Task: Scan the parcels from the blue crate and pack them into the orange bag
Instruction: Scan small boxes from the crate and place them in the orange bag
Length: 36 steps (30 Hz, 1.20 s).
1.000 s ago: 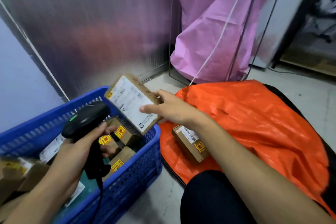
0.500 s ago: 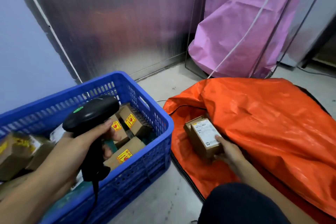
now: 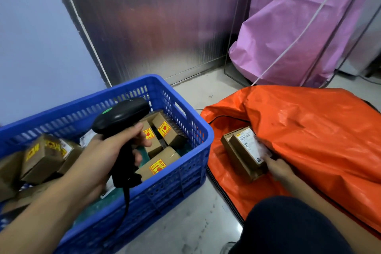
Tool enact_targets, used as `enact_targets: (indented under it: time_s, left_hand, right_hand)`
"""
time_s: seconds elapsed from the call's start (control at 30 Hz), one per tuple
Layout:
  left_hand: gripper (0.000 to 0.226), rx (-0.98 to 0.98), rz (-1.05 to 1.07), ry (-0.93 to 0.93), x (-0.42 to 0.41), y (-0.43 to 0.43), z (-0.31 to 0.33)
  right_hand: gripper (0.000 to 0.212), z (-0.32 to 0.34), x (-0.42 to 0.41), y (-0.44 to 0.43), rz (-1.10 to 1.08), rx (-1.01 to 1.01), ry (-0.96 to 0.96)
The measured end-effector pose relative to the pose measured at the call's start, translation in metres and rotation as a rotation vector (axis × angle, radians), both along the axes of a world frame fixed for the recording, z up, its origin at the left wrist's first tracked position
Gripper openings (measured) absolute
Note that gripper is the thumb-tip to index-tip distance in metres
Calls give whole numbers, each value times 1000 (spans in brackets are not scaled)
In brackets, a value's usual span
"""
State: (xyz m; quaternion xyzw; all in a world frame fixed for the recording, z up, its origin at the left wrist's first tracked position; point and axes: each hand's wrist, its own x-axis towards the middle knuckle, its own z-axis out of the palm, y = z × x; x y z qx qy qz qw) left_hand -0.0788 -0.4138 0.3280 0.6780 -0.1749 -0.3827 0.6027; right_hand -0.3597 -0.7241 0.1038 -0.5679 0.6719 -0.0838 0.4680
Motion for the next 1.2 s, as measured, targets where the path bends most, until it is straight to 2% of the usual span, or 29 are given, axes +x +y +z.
enact_targets:
  time_s: [0.2,0.27,0.37,0.5,0.67,0.73,0.8,0.9,0.93,1.07,1.2]
  left_hand:
    - [25,-65,56,-5,7,8,6]
    - [25,-81,73,11,10,9,9]
    - [20,-110,128,-9,19,20,20]
    - [4,-135,222,-5,35,35,37]
    - [9,-217,272,126,58,63,59]
    - [3,-289,275,139,63,73,64]
    - [7,-300,270,118,66,80,65]
    - [8,-234,259,68,68,86,65]
    - [4,-197,261,40,69,88,64]
    - [8,-162,305,22,80,99,61]
    - [12,-145,329,26,91,112,60]
  right_hand:
    - [51,27,-8,3,218,210,117]
    - [48,61,-1,13,325,214,163]
    - [35,117,25,30,438,208,123]
    - [39,177,67,37,520,28,33]
    - [27,242,136,74,615,-198,-128]
    - [24,255,165,93,688,-293,-157]
    - [20,257,188,110,783,-504,-99]
    - [18,246,207,140,896,-962,80]
    - [19,239,211,147,926,-1018,116]
    - [21,217,230,153,1032,-878,209]
    - [26,194,250,146,998,-740,242]
